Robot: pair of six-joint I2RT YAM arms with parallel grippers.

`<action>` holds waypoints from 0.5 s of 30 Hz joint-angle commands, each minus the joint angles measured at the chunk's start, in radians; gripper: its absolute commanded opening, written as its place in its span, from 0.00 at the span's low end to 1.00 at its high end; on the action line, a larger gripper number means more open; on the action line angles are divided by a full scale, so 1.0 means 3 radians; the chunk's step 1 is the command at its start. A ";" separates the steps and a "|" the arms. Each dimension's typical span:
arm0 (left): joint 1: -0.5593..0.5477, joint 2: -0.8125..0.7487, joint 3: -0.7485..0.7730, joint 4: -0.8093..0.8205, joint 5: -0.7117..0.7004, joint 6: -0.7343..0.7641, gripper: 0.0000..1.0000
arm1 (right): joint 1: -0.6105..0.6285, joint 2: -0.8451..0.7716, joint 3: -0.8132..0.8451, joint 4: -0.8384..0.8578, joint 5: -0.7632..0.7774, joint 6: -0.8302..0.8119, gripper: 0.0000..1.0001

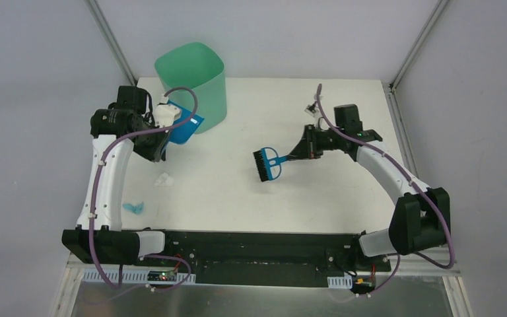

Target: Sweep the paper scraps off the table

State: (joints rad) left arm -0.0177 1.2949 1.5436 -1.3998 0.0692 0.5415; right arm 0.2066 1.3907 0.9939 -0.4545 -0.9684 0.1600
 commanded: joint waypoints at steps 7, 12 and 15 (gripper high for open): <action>0.0295 -0.0607 -0.0386 -0.0022 0.0580 -0.0313 0.04 | 0.1111 0.0893 0.1198 -0.0065 0.0689 0.0086 0.00; 0.0424 -0.0732 -0.0721 0.0211 0.0078 -0.0270 0.03 | 0.1613 0.1229 0.1568 0.0060 0.0948 0.0260 0.00; 0.0538 -0.0740 -0.0783 0.0328 -0.0041 -0.0280 0.03 | 0.1900 0.1605 0.1923 0.0040 0.0968 0.0399 0.00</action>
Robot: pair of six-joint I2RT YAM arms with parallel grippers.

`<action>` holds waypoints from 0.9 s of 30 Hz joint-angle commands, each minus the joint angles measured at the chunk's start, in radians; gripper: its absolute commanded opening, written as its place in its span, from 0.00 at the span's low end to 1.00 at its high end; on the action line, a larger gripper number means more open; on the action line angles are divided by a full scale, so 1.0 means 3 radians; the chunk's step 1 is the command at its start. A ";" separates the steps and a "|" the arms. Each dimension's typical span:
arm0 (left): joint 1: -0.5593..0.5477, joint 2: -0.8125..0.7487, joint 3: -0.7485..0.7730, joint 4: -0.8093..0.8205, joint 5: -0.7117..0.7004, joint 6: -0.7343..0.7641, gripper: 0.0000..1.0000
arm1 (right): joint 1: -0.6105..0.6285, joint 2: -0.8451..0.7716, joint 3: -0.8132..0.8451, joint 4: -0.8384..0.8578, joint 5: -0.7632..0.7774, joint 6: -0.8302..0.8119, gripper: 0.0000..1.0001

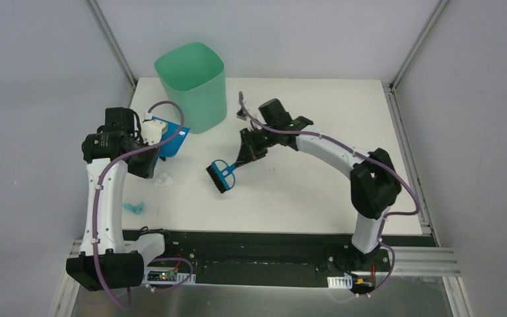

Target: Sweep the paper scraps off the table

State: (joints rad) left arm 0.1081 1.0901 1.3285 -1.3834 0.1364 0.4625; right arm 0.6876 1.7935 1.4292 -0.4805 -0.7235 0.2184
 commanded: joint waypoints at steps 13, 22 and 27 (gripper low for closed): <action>0.0910 0.0150 0.0374 0.0486 -0.0168 0.0231 0.02 | 0.0901 0.1810 0.1814 0.1447 0.0030 0.1836 0.00; 0.0980 0.0185 0.0260 0.0358 0.0152 0.0181 0.03 | 0.1196 0.2528 0.2513 0.2226 -0.0130 0.2668 0.00; 0.0982 0.0178 0.0241 0.0309 0.0185 0.0145 0.03 | 0.1250 0.2745 0.2591 0.2570 0.0008 0.3162 0.00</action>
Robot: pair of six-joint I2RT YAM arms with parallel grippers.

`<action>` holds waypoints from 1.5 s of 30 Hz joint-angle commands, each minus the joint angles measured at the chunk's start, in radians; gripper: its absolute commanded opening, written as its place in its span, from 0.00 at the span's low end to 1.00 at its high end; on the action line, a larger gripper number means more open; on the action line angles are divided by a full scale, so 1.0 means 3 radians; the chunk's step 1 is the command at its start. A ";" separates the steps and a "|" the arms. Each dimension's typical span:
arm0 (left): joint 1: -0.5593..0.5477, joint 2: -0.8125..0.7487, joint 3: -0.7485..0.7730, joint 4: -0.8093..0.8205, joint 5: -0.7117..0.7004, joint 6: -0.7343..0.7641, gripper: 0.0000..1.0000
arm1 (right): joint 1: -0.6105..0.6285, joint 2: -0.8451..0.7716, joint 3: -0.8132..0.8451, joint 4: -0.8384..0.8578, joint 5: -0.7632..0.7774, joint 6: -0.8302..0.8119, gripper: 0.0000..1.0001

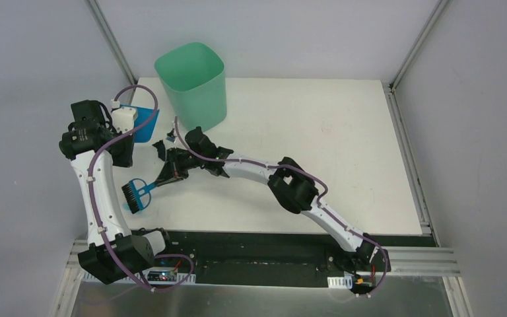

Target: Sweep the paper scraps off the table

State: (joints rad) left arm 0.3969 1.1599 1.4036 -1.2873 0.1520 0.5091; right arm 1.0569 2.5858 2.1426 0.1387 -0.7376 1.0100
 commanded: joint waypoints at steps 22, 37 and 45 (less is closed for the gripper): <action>0.0018 -0.0204 -0.0123 -0.0097 0.0200 0.0014 0.04 | 0.0232 -0.0255 0.0529 -0.2490 0.1908 -0.0601 0.00; 0.0021 -0.0157 -0.0030 -0.0073 0.0430 0.0120 0.05 | -0.0576 -0.2151 -0.1992 -0.2085 0.2192 -0.1094 0.00; 0.0018 -0.0165 0.0079 -0.0150 0.0478 0.0101 0.06 | -0.0733 -0.2529 -0.1924 -0.1704 0.1493 -0.1408 0.00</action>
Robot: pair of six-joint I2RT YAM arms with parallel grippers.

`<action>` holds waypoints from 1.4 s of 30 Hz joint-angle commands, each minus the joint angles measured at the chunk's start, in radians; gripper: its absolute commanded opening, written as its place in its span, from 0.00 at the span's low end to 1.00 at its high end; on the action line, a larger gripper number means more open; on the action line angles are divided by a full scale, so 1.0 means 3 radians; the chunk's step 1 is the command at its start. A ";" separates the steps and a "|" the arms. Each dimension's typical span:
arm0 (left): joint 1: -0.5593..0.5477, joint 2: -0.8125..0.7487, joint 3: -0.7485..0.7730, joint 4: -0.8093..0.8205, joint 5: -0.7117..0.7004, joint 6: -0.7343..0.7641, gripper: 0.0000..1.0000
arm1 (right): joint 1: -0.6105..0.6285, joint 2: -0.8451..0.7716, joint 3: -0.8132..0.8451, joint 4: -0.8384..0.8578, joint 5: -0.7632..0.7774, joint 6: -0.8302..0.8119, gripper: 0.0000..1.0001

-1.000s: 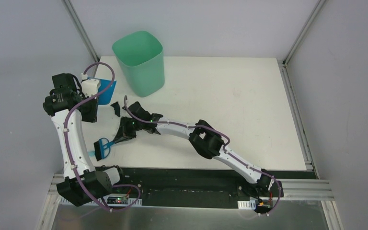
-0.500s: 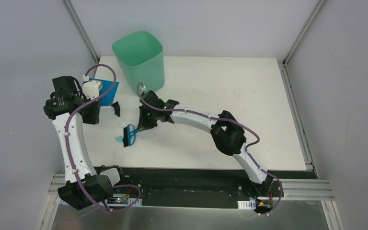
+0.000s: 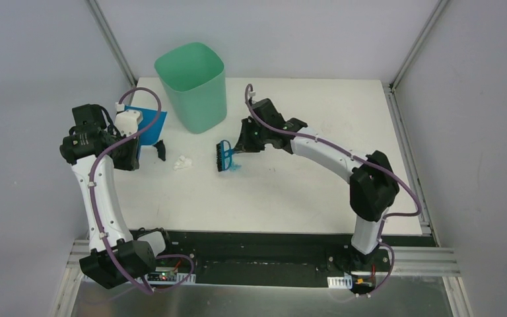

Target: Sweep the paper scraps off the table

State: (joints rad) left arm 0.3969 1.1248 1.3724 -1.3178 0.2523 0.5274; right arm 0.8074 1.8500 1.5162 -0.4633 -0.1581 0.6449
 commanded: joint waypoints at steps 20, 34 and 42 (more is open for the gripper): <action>0.0017 -0.0129 0.0303 -0.0301 0.0022 0.0116 0.07 | 0.0658 0.2193 0.2830 0.0596 -0.0456 0.0000 0.00; 0.0017 -0.0155 0.0488 -0.0530 -0.0155 0.0098 0.07 | 0.0536 0.2953 0.3492 0.0380 0.0418 0.0594 0.00; 0.0014 -0.0246 0.0334 -0.0542 0.0012 0.0140 0.07 | 0.0513 0.2448 0.2887 -0.0469 0.0373 0.1175 0.00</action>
State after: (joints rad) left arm 0.3969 1.0893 1.4887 -1.4849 0.2287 0.5442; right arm 0.9653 2.7110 2.5004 -0.3866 -0.0906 0.9062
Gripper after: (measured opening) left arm 0.213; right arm 0.089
